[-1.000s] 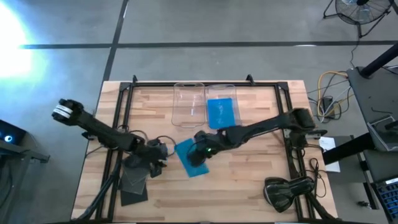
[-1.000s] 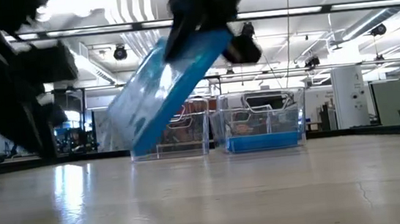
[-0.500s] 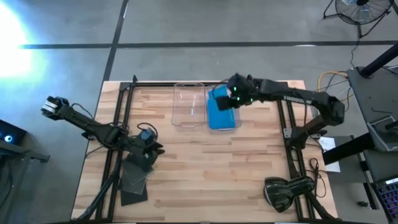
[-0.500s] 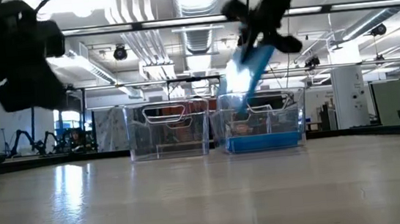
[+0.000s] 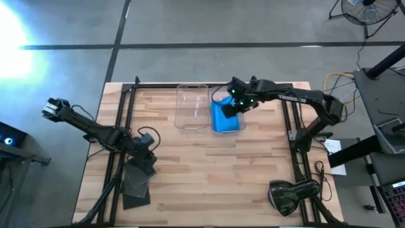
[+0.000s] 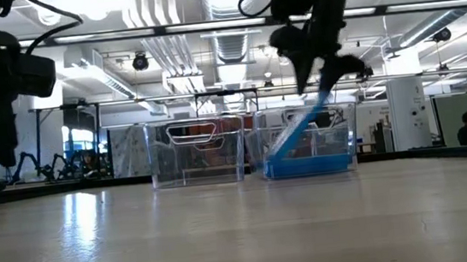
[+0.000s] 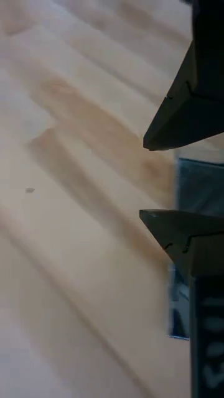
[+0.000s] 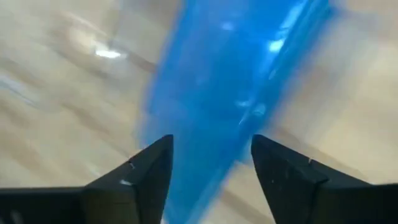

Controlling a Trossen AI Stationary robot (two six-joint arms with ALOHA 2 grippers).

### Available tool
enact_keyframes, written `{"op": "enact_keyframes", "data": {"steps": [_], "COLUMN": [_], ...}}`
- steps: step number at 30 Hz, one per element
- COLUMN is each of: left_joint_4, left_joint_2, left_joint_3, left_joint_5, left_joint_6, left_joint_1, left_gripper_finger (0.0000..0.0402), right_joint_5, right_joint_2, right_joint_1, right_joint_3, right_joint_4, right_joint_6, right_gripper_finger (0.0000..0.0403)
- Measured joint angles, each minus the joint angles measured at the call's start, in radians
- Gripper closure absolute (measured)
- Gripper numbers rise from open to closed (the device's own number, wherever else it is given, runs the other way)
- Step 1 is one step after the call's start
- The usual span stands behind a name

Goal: Pick & place jewel cases by type
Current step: Put the blue CD case into the right transparent bin, then put the top black CD case into the left transparent bin

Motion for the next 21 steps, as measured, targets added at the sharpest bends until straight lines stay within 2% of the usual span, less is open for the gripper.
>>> {"op": "enact_keyframes", "data": {"steps": [4,6,8,14,18,21], "left_joint_4": [-0.174,-0.287,-0.326,-0.264,-0.253,-0.214], "left_joint_2": [0.001,0.016,0.037,0.161,0.253,0.311], "left_joint_3": [0.049,0.073,0.084,0.070,0.081,0.084], "left_joint_5": [0.007,0.003,0.019,0.136,0.124,0.068], "left_joint_6": [-0.021,-0.025,-0.007,0.189,0.340,0.443], "left_joint_1": [0.000,0.000,-0.004,-0.031,-0.073,-0.100], "left_gripper_finger": [0.0255,0.0255,0.0255,0.0255,0.0255,0.0255], "right_joint_5": [0.157,0.209,0.229,0.239,0.321,0.374], "right_joint_2": [-0.029,-0.058,-0.085,-0.099,-0.099,-0.099], "right_joint_1": [0.046,0.079,0.123,0.253,0.330,0.387], "right_joint_3": [0.040,0.046,0.045,0.037,0.018,0.013], "right_joint_4": [-0.171,-0.191,-0.174,-0.089,-0.005,0.062], "right_joint_6": [-0.038,-0.048,-0.050,-0.014,0.000,-0.031], "right_gripper_finger": [0.0165,0.0155,0.0148,0.0140,0.0140,0.0140]}}
